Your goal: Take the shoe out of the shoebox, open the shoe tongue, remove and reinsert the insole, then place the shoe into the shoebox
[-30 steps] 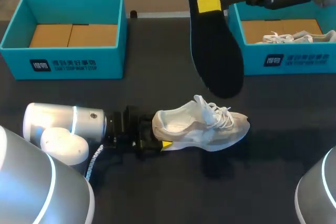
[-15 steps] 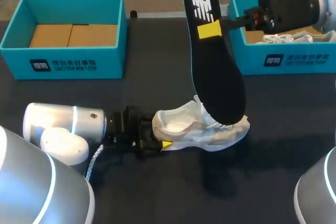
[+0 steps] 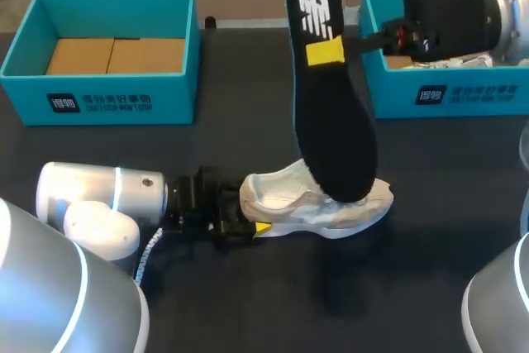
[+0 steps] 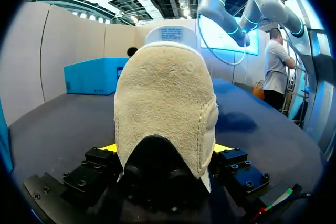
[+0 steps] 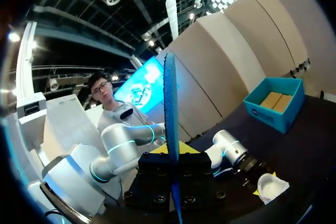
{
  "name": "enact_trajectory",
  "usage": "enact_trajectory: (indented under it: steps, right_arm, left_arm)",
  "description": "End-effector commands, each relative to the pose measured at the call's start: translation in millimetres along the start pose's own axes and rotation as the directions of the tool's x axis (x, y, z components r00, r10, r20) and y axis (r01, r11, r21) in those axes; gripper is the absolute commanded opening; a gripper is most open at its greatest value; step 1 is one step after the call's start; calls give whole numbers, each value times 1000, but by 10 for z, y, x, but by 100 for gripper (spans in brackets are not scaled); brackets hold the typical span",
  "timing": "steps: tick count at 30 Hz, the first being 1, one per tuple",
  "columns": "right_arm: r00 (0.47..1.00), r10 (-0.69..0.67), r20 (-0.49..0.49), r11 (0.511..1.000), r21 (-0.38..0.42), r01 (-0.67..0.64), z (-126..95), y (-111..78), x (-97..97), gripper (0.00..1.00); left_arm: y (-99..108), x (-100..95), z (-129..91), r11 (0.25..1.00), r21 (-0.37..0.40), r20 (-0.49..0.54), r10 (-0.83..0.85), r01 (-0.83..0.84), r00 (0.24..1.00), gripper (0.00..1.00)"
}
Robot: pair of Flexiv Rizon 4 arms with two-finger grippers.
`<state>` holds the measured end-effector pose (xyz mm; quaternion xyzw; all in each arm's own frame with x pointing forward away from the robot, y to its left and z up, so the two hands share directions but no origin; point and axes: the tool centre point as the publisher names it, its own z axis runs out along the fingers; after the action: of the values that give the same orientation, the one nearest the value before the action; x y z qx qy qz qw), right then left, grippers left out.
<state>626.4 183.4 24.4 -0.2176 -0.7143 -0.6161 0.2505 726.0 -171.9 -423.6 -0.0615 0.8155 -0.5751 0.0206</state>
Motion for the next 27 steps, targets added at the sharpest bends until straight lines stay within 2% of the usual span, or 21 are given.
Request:
enact_trajectory:
  steps: [1, 9, 19, 27]
  right_arm:
    - [1000, 29, 0, 998, -56, -29, 70, -186, 150, 0]
    - [999, 45, -21, 997, -68, -47, 119, -299, 319, 0]
    - [999, 33, -24, 998, -55, -35, 141, -297, 460, 0]
    - [998, 39, -40, 998, -45, -41, 170, -313, 502, 0]
  left_arm:
    - [14, 8, 5, 1000, 1, 2, 0, 0, 1000, 0]
    - [14, 8, 5, 1000, 1, 2, 0, 0, 1000, 0]
    - [14, 8, 5, 1000, 1, 2, 0, 0, 1000, 0]
    - [14, 8, 5, 1000, 1, 2, 0, 0, 1000, 0]
